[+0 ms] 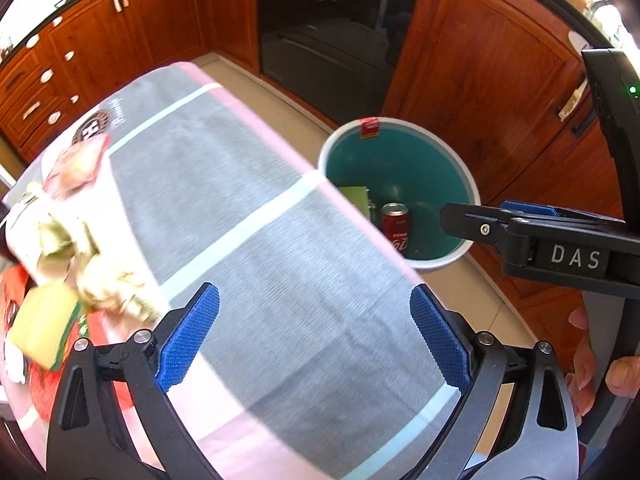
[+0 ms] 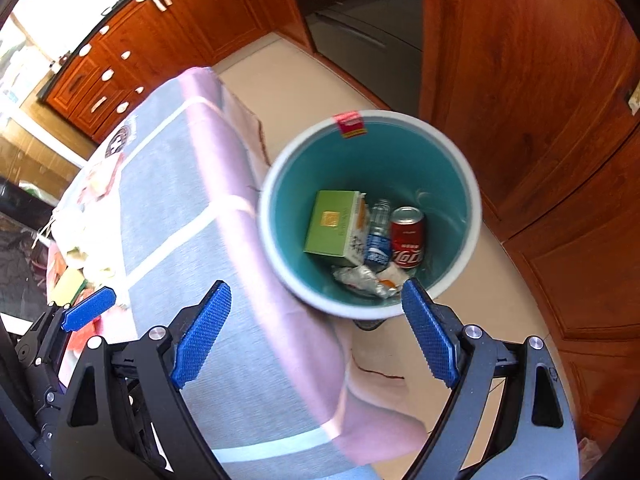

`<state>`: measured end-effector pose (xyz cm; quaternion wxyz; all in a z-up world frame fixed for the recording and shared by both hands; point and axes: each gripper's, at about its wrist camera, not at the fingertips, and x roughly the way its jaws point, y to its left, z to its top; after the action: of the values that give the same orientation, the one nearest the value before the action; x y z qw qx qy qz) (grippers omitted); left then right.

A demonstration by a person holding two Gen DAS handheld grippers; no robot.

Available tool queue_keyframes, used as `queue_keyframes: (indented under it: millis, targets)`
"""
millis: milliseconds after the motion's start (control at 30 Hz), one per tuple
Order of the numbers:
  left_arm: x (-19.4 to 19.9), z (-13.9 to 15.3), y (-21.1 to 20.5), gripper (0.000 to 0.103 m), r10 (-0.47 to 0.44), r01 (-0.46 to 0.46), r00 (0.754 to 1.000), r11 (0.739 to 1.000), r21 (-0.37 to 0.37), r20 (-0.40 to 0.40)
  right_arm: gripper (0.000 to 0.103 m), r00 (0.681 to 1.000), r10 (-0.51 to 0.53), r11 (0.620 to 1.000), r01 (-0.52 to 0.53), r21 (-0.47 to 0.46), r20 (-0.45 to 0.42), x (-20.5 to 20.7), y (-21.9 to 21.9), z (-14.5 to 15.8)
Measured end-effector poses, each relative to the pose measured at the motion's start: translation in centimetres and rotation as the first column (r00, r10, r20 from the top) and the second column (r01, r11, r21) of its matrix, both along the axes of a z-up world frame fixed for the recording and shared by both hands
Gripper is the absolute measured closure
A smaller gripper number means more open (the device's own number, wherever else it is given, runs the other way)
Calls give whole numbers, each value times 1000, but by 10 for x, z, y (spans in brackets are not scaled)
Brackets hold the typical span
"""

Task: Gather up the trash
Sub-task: 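Move both open tools back over the table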

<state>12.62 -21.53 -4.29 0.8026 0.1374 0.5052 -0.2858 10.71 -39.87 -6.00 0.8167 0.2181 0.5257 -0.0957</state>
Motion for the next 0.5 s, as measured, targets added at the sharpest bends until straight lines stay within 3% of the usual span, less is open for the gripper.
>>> queue_keyframes:
  millis: [267, 500]
  targets:
    - [-11, 10, 65, 6, 87, -87, 996, 996, -7, 16, 20, 997, 74, 997, -73, -31, 15, -4, 55, 22]
    - [-15, 15, 136, 6, 205, -204, 979, 978, -38, 15, 20, 988, 152, 986, -151, -64, 13, -1, 107, 35]
